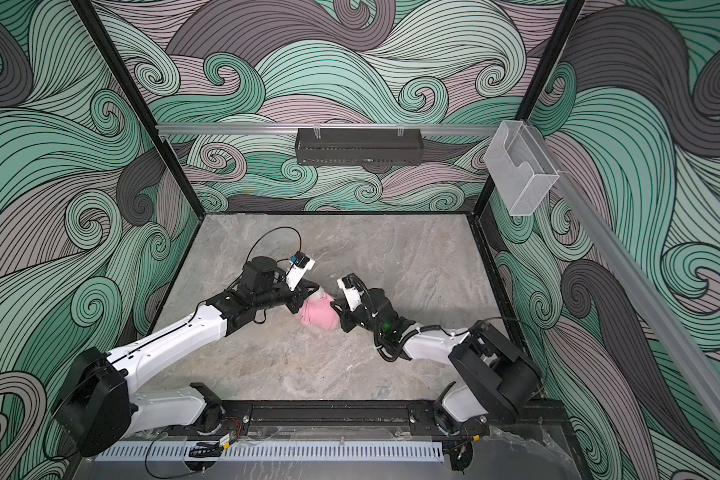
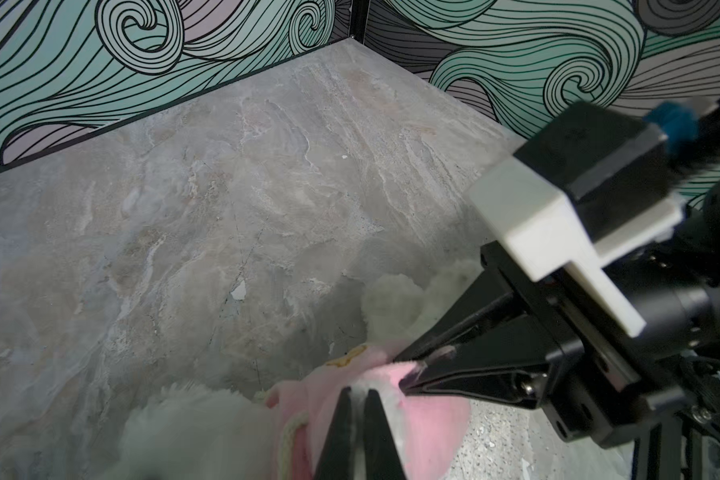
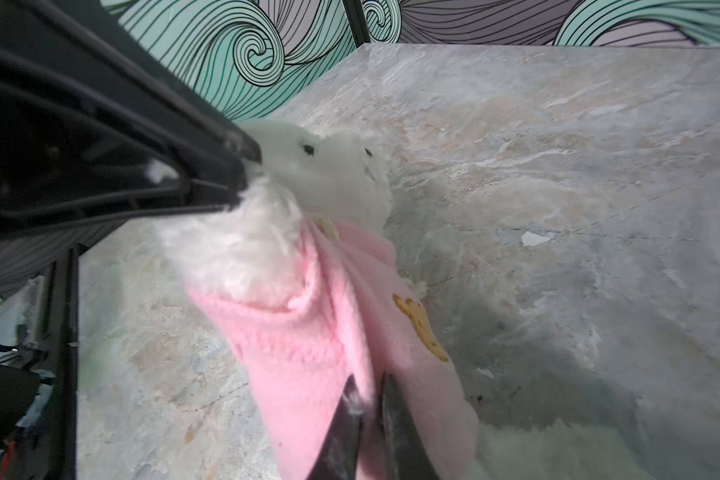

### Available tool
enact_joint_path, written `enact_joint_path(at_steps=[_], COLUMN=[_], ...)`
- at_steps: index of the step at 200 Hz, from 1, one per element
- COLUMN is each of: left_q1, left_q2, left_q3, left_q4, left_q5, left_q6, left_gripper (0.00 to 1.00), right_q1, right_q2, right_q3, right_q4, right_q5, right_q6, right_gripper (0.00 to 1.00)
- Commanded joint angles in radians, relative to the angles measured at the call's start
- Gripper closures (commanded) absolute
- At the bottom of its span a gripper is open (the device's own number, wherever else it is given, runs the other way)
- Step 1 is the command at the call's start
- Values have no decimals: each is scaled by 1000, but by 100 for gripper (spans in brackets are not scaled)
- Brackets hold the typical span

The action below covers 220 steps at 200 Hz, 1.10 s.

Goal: Dress the teddy bear

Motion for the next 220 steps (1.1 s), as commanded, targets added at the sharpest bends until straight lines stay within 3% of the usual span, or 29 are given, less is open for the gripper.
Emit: enact_joint_path(at_steps=[1, 14, 38, 56, 61, 69, 86, 100, 116, 132, 147, 160, 182, 211, 220], left_q1=[12, -31, -149, -187, -188, -190, -187, -180, -149, -111, -107, -105, -105, -105, -104], left_q2=[5, 7, -71, -170, -202, -251, -355, -422, -453, -423, -381, -351, -304, -179, -122], left_q3=[-2, -30, -93, -134, -143, -153, -141, -124, -82, -5, 22, 5, -93, -191, -188], left_q4=[160, 161, 29, -83, -109, -137, -196, -252, -416, -709, -871, -890, -740, -539, -537], left_q5=[-11, -32, -1, 107, 127, 125, -42, -271, -511, -617, -585, -504, -328, -250, -234], left_q6=[-42, -26, 40, 6, 4, -8, -91, -159, -339, -566, -657, -693, -717, -706, -714], left_gripper=[100, 100, 78, 52, 31, 18, 12, 4, 2, 1, 1, 1, 1, 1, 6], right_q1=[-14, -27, -76, -105, -105, -96, -41, 24, 82, 136, 160, 161, 161, 158, 151], right_q2=[-53, -105, -225, -275, -273, -251, -164, -97, -44, -32, -43, -67, -85, -83, -118], right_q3=[-1, 37, 61, 72, 81, 94, 120, 108, 74, 48, 50, 40, 30, 50, 78], right_q4=[-160, -207, -281, -327, -336, -330, -306, -255, -218, -240, -342, -393, -423, -429, -465], right_q5=[18, -59, -158, -183, -192, -229, -280, -277, -258, -239, -209, -180, -152, -165, -161], right_q6=[-71, -99, -88, -64, -61, -47, 0, 56, 111, 130, 103, 73, 27, -7, -37], right_gripper=[71, 61, 55, 53, 53, 54, 60, 66, 73, 74, 73, 71, 68, 66, 63])
